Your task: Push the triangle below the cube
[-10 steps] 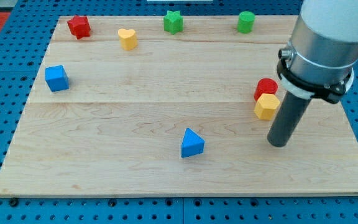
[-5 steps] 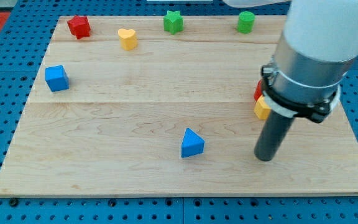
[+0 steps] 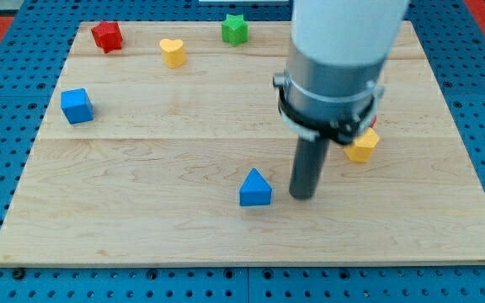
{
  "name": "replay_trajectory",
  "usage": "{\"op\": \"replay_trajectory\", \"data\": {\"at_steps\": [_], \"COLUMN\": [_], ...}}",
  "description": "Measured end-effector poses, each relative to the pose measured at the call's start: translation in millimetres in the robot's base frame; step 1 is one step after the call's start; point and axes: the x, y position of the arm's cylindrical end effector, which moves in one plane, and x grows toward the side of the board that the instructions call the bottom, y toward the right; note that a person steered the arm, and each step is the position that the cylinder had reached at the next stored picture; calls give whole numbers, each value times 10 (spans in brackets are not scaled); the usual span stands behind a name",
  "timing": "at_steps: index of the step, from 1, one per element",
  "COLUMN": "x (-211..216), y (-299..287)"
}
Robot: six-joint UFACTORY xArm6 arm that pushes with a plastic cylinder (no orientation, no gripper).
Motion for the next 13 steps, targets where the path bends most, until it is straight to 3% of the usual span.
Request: {"op": "replay_trajectory", "data": {"at_steps": [1, 2, 3, 4, 5, 6, 7, 8, 9, 10, 11, 13], "x": [162, 241, -211, 567, 932, 788, 374, 294, 131, -317, -28, 219], "y": [-1315, -1757, -814, -1000, -1288, -1839, -2446, -2160, -1387, -2123, -2375, -2328]}}
